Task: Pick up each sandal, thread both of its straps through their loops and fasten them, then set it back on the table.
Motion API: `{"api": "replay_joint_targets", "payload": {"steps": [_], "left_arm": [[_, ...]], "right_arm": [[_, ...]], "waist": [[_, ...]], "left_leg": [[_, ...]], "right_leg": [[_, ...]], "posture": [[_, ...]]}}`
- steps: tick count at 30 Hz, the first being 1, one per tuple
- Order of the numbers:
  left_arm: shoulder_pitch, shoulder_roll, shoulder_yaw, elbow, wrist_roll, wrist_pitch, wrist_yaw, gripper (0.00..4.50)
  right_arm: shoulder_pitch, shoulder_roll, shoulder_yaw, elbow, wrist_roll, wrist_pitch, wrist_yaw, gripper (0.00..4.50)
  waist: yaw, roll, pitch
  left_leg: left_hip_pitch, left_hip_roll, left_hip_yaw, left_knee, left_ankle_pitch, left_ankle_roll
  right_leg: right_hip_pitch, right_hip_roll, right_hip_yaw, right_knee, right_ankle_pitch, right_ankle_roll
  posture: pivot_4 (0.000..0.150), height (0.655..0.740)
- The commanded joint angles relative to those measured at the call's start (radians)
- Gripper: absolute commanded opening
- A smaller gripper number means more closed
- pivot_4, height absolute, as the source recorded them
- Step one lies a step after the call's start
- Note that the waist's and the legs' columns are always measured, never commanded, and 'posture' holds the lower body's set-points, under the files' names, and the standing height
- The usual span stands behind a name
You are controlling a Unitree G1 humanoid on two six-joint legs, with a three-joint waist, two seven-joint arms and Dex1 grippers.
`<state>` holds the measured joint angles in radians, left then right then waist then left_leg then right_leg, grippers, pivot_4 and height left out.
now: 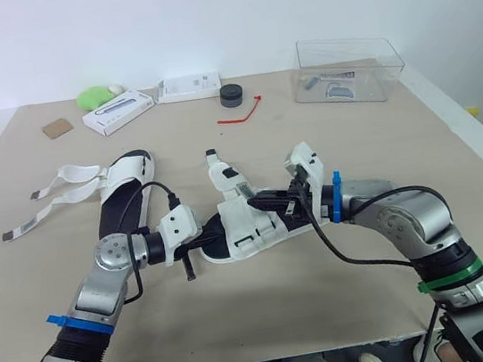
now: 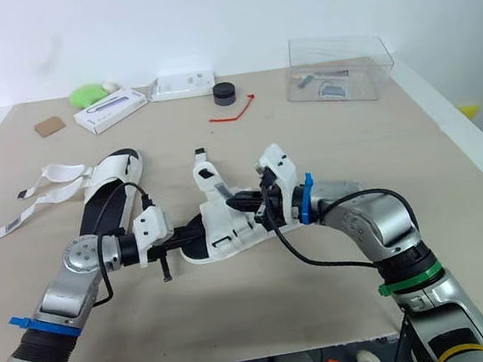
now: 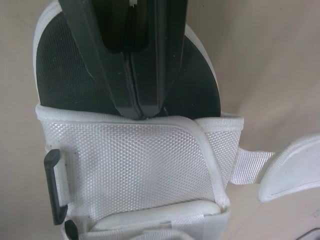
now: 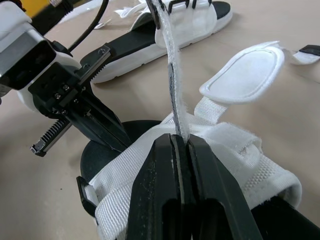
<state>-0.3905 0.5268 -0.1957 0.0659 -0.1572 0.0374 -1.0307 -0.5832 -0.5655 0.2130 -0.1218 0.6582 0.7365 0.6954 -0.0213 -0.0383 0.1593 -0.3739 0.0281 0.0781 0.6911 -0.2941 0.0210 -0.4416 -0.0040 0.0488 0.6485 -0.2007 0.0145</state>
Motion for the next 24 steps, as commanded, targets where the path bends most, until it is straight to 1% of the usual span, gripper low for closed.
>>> {"api": "replay_joint_targets", "payload": {"steps": [1,2,3,10,13,15,16,19,22,24], "left_arm": [[0.010,-0.001,-0.008,-0.009,0.009,-0.009,0.001,0.00],[0.011,0.000,-0.007,-0.010,0.009,-0.010,0.001,0.00],[0.014,0.002,-0.007,-0.012,0.009,-0.011,0.000,0.00],[0.015,0.005,-0.007,-0.011,0.010,-0.014,-0.001,0.00],[0.009,0.003,-0.007,-0.006,0.012,-0.015,0.001,0.00],[0.007,0.001,-0.007,-0.005,0.012,-0.016,0.002,0.00],[0.007,0.000,-0.007,-0.005,0.013,-0.016,0.004,0.00],[0.010,-0.001,-0.010,-0.006,0.015,-0.019,0.005,0.00],[0.014,-0.001,-0.014,-0.010,0.016,-0.022,0.003,0.00],[0.013,-0.002,-0.015,-0.010,0.016,-0.024,0.002,0.00]], "right_arm": [[-0.048,0.007,-0.042,0.030,-0.051,0.009,-0.015,0.73],[-0.048,0.003,-0.043,0.026,-0.078,-0.033,-0.012,0.83],[-0.051,0.003,-0.053,0.017,-0.096,-0.068,-0.014,1.24],[-0.074,0.006,-0.073,0.001,-0.159,-0.151,0.010,1.24],[-0.114,0.025,-0.078,0.024,-0.201,-0.219,0.024,1.24],[-0.147,0.048,-0.078,0.030,-0.200,-0.235,0.049,1.24],[-0.161,0.060,-0.072,0.032,-0.200,-0.238,0.061,1.02],[-0.185,0.090,-0.052,0.051,-0.201,-0.223,0.096,0.07],[-0.209,0.103,-0.004,0.102,-0.235,-0.183,0.130,0.07],[-0.233,0.111,0.031,0.170,-0.278,-0.159,0.131,0.07]], "waist": [[0.000,0.000,0.000],[0.000,0.000,0.000],[0.000,0.000,0.000],[0.000,0.000,0.000],[-0.001,0.000,0.000],[-0.001,0.000,0.000],[-0.001,0.000,0.000],[-0.001,0.000,0.000],[-0.001,0.000,0.000],[-0.001,0.000,0.000]], "left_leg": [[0.000,0.000,0.000,0.000,0.000,0.000],[0.000,0.000,0.000,0.000,0.000,0.000],[0.000,0.000,0.000,0.000,0.000,0.000],[0.000,0.000,0.000,0.000,0.000,0.000],[-0.001,0.000,0.001,0.000,0.000,0.000],[0.000,0.000,0.001,0.000,0.000,0.000],[0.000,0.000,0.001,0.000,0.000,0.000],[0.000,0.000,0.000,0.000,0.000,0.000],[-0.001,0.000,0.000,0.000,0.000,0.000],[-0.001,-0.001,0.001,0.000,0.000,0.000]], "right_leg": [[0.000,0.000,0.000,0.000,0.000,0.000],[0.000,0.000,0.000,0.000,0.000,0.000],[0.000,0.000,0.000,0.000,0.000,0.000],[0.000,0.000,0.000,0.000,0.000,0.001],[0.000,0.000,0.000,0.000,0.000,0.001],[0.000,0.000,0.000,0.000,0.000,0.001],[0.000,0.000,0.000,0.000,0.000,0.001],[0.000,0.000,0.000,0.000,0.000,0.001],[0.000,-0.001,0.000,-0.001,0.000,0.001],[-0.001,-0.001,0.000,-0.001,0.000,0.001]], "posture": [[0.150,0.7400],[0.150,0.7400],[0.150,0.7400],[0.150,0.7400],[0.150,0.7400],[0.150,0.7400],[0.150,0.7400],[0.150,0.7400],[0.150,0.7400],[0.150,0.7400]]}}
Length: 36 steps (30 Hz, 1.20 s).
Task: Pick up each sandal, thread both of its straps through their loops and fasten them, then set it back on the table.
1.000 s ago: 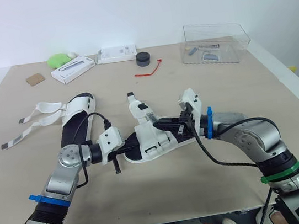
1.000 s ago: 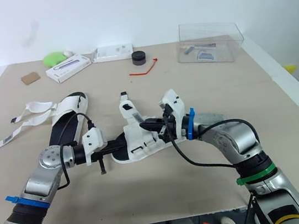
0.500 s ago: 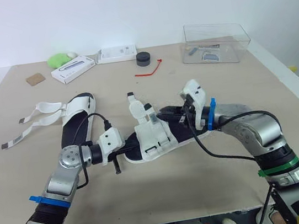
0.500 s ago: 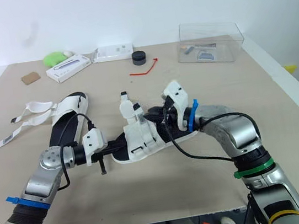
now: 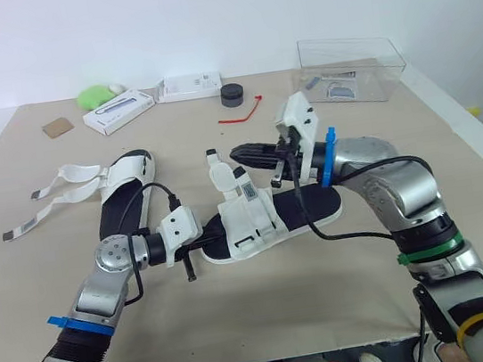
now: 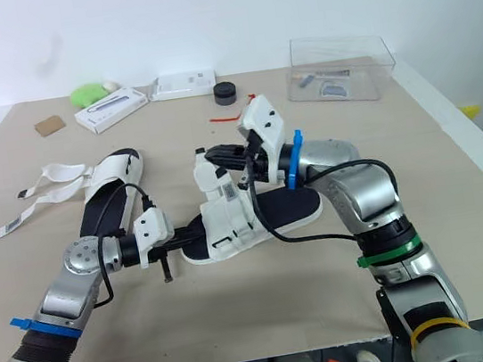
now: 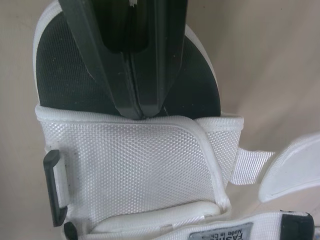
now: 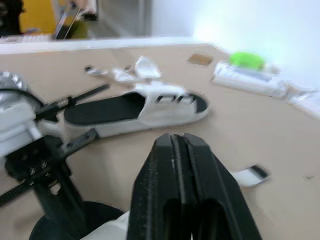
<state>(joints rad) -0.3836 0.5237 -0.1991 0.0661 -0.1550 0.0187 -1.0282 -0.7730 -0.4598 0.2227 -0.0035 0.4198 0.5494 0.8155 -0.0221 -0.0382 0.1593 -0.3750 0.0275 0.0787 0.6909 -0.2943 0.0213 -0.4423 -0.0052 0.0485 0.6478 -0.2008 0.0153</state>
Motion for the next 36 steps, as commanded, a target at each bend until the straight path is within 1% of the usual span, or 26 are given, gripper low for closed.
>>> {"api": "replay_joint_targets", "payload": {"steps": [1,6,12,17,24,25,26,29,30,31,32,33,34,36], "left_arm": [[0.004,0.001,-0.013,-0.009,0.015,-0.007,-0.001,0.00],[-0.002,0.001,-0.009,-0.007,0.014,-0.008,0.000,0.00],[-0.002,0.003,-0.007,-0.003,0.014,-0.011,0.001,0.00],[-0.002,0.003,-0.007,0.002,0.015,-0.015,0.001,0.00],[-0.006,0.008,-0.005,0.004,0.012,-0.018,-0.006,0.00],[-0.010,0.011,-0.004,0.008,0.014,-0.024,-0.009,0.00],[-0.015,0.015,-0.004,0.015,0.019,-0.031,-0.012,0.00],[-0.028,0.024,-0.002,0.035,0.028,-0.052,-0.021,0.00],[-0.033,0.026,0.000,0.041,0.027,-0.056,-0.024,0.00],[-0.037,0.028,0.003,0.048,0.026,-0.060,-0.028,0.00],[-0.043,0.030,0.007,0.054,0.024,-0.063,-0.032,0.00],[-0.047,0.031,0.009,0.059,0.023,-0.066,-0.034,0.00],[-0.051,0.032,0.011,0.063,0.023,-0.070,-0.037,0.00],[-0.056,0.033,0.010,0.067,0.024,-0.077,-0.040,0.00]], "right_arm": [[-0.062,0.005,0.041,0.092,-0.065,0.054,0.009,0.07],[-0.132,-0.009,0.072,0.198,-0.127,0.142,0.034,0.07],[-0.158,-0.053,0.140,0.212,-0.187,0.229,0.110,0.07],[-0.158,-0.054,0.142,0.199,-0.191,0.281,0.137,0.07],[-0.194,-0.043,0.075,0.219,-0.156,0.337,0.144,0.07],[-0.191,-0.046,0.074,0.210,-0.152,0.348,0.149,0.68],[-0.182,-0.053,0.078,0.197,-0.153,0.353,0.157,0.92],[-0.145,-0.077,0.094,0.157,-0.157,0.369,0.174,2.30],[-0.132,-0.087,0.100,0.143,-0.156,0.376,0.180,2.86],[-0.121,-0.094,0.103,0.130,-0.155,0.382,0.184,3.21],[-0.112,-0.096,0.097,0.120,-0.152,0.386,0.183,3.97],[-0.108,-0.095,0.092,0.114,-0.150,0.389,0.181,4.13],[-0.112,-0.085,0.073,0.118,-0.144,0.395,0.170,4.44],[-0.162,-0.026,-0.017,0.171,-0.099,0.436,0.121,4.44]], "waist": [[0.000,0.000,0.000],[0.000,0.000,0.000],[0.000,0.000,0.000],[0.000,0.001,-0.001],[0.000,0.001,-0.001],[0.000,0.001,-0.001],[0.000,0.001,-0.001],[0.000,0.001,-0.001],[0.000,0.001,-0.001],[0.000,0.001,-0.001],[0.000,0.001,-0.001],[-0.001,0.001,0.000],[-0.001,0.001,-0.001],[-0.002,0.001,0.000]], "left_leg": [[0.000,0.000,0.000,0.000,0.000,0.000],[0.000,0.000,0.000,0.000,0.000,0.000],[0.000,0.000,0.000,-0.001,0.000,0.000],[0.000,0.000,-0.001,-0.001,0.000,0.000],[0.000,0.000,-0.001,-0.001,0.000,0.000],[0.000,0.000,-0.001,-0.001,0.000,0.000],[0.000,0.000,-0.001,-0.001,0.000,0.000],[0.000,0.000,-0.001,-0.002,0.000,0.001],[0.000,0.000,-0.001,-0.002,0.000,0.001],[0.000,0.000,-0.001,-0.002,0.000,0.001],[0.000,0.000,-0.001,-0.002,0.000,0.001],[0.000,0.000,-0.001,-0.002,0.000,0.001],[0.000,0.000,-0.001,-0.002,0.000,0.001],[0.000,0.000,-0.001,-0.002,0.000,0.001]], "right_leg": [[0.000,0.000,0.000,0.000,0.000,0.000],[-0.001,0.000,-0.001,0.000,0.000,-0.001],[-0.001,-0.002,-0.002,0.000,0.000,-0.001],[-0.001,-0.002,-0.002,0.000,0.000,-0.001],[-0.001,-0.002,-0.002,0.000,0.000,-0.001],[-0.001,-0.002,-0.002,0.000,0.000,-0.001],[-0.001,-0.002,-0.002,0.000,0.000,-0.001],[-0.001,-0.002,-0.002,0.000,0.000,-0.001],[-0.001,-0.002,-0.002,0.000,0.000,-0.001],[-0.001,-0.002,-0.003,0.000,0.000,-0.001],[-0.001,-0.002,-0.003,0.000,-0.001,-0.001],[-0.001,-0.002,-0.002,0.000,-0.001,-0.002],[-0.001,-0.002,-0.002,0.000,-0.001,-0.002],[-0.001,-0.001,-0.002,0.000,0.000,-0.002]], "posture": [[0.150,0.7400],[0.150,0.7400],[0.150,0.7400],[0.150,0.7400],[0.150,0.7400],[0.150,0.7400],[0.150,0.7400],[0.150,0.7400],[0.150,0.7400],[0.150,0.7400],[0.150,0.7400],[0.150,0.7400],[0.150,0.7400],[0.150,0.7400]]}}
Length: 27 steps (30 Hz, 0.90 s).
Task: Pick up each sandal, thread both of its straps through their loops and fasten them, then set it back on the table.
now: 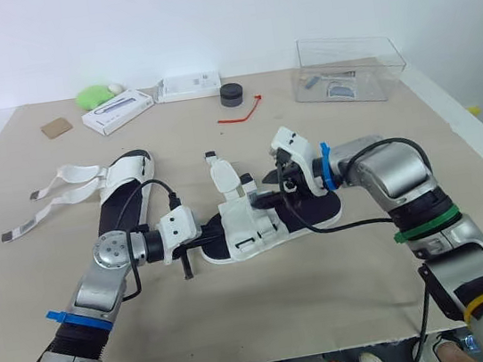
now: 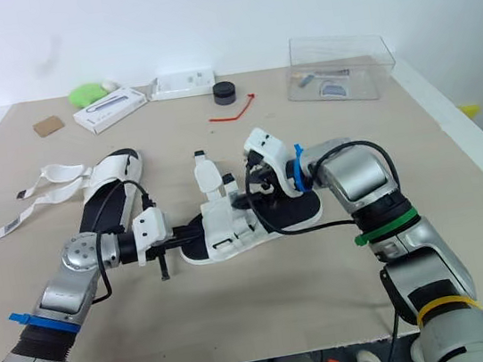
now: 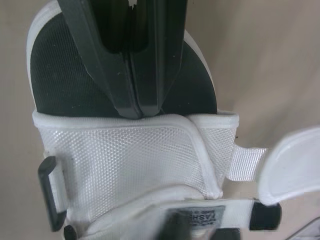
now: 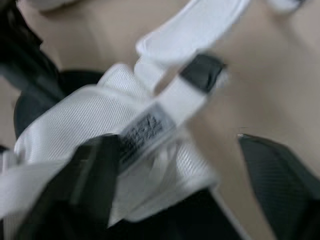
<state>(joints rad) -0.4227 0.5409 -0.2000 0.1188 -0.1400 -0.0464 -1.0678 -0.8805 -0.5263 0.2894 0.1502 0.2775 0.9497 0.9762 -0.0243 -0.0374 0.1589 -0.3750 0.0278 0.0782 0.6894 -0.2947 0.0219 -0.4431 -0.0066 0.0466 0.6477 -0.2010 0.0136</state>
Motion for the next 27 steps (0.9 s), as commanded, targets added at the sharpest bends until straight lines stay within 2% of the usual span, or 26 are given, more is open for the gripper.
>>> {"api": "replay_joint_targets", "payload": {"steps": [1,6,14,27], "left_arm": [[-0.018,0.016,0.010,0.016,0.010,-0.016,-0.004,0.00],[-0.020,0.010,-0.001,0.011,0.015,-0.022,-0.009,0.00],[0.002,0.008,-0.006,-0.020,0.014,-0.012,-0.004,0.00],[0.022,0.016,0.003,-0.052,0.011,0.007,0.007,0.00]], "right_arm": [[-0.080,0.069,-0.125,0.045,0.061,0.059,-0.066,4.44],[-0.244,0.169,-0.255,0.263,0.120,0.148,-0.136,4.44],[-0.315,0.232,-0.233,0.519,0.096,0.151,-0.129,4.44],[-0.442,0.349,-0.264,0.768,0.099,0.100,-0.038,4.44]], "waist": [[-0.003,0.000,0.000],[-0.004,0.001,0.001],[-0.004,0.001,0.001],[-0.008,0.001,0.001]], "left_leg": [[0.000,0.000,0.000,0.000,0.000,0.000],[0.000,0.001,0.000,0.000,0.001,-0.001],[-0.002,0.001,0.000,-0.002,0.000,0.000],[-0.004,0.001,0.000,-0.002,-0.001,0.000]], "right_leg": [[0.000,0.000,0.000,0.000,0.000,0.000],[-0.001,0.001,-0.001,0.001,0.002,-0.002],[-0.002,-0.001,-0.001,-0.001,0.002,-0.002],[-0.003,-0.002,-0.003,-0.001,0.002,-0.002]], "posture": [[0.150,0.7400],[0.150,0.7400],[0.150,0.7400],[0.150,0.7400]]}}
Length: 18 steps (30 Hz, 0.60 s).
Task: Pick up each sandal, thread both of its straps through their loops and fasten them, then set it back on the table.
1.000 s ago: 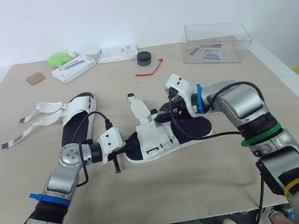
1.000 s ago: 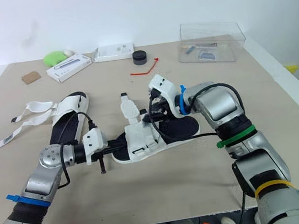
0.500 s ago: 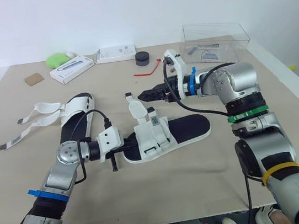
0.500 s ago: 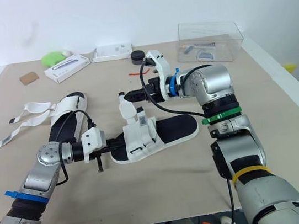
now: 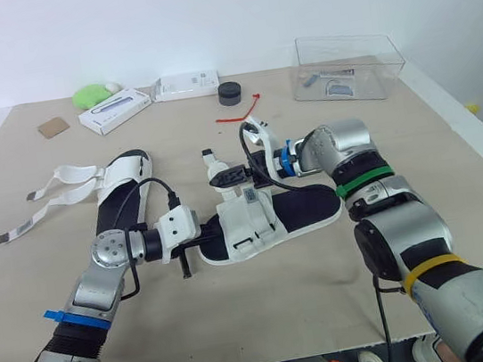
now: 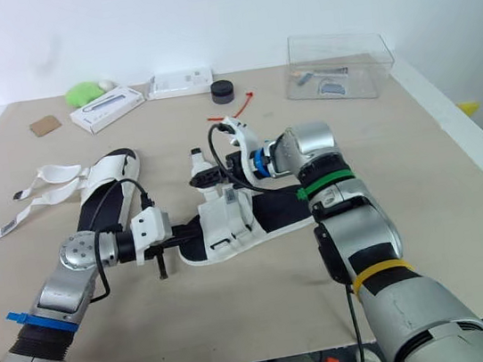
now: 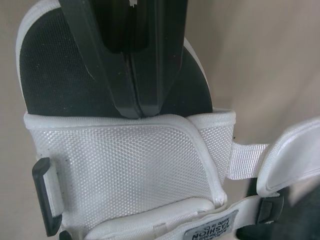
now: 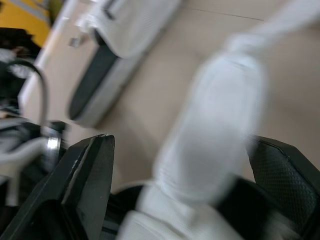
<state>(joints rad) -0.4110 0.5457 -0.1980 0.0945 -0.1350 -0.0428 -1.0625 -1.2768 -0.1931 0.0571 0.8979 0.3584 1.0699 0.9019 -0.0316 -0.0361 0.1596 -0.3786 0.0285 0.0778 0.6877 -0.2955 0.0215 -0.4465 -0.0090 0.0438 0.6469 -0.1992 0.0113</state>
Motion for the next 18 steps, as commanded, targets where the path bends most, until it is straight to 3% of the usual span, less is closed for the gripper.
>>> {"api": "replay_joint_targets", "payload": {"steps": [1,18], "left_arm": [[0.013,0.012,0.002,-0.030,0.006,0.006,0.004,0.00],[0.068,0.030,0.015,-0.086,0.000,0.036,0.033,0.00]], "right_arm": [[-0.057,0.028,-0.042,0.040,0.023,-0.021,0.042,4.44],[-0.180,0.091,-0.234,0.245,0.055,-0.108,0.032,4.44]], "waist": [[0.000,0.000,0.000],[-0.012,0.000,0.000]], "left_leg": [[0.000,0.000,0.000,0.000,0.000,0.000],[-0.012,0.000,0.001,0.000,0.000,-0.003]], "right_leg": [[0.000,0.000,0.000,0.000,0.000,0.000],[-0.012,-0.003,0.000,0.002,0.000,-0.001]], "posture": [[0.150,0.7400],[0.150,0.7400]]}}
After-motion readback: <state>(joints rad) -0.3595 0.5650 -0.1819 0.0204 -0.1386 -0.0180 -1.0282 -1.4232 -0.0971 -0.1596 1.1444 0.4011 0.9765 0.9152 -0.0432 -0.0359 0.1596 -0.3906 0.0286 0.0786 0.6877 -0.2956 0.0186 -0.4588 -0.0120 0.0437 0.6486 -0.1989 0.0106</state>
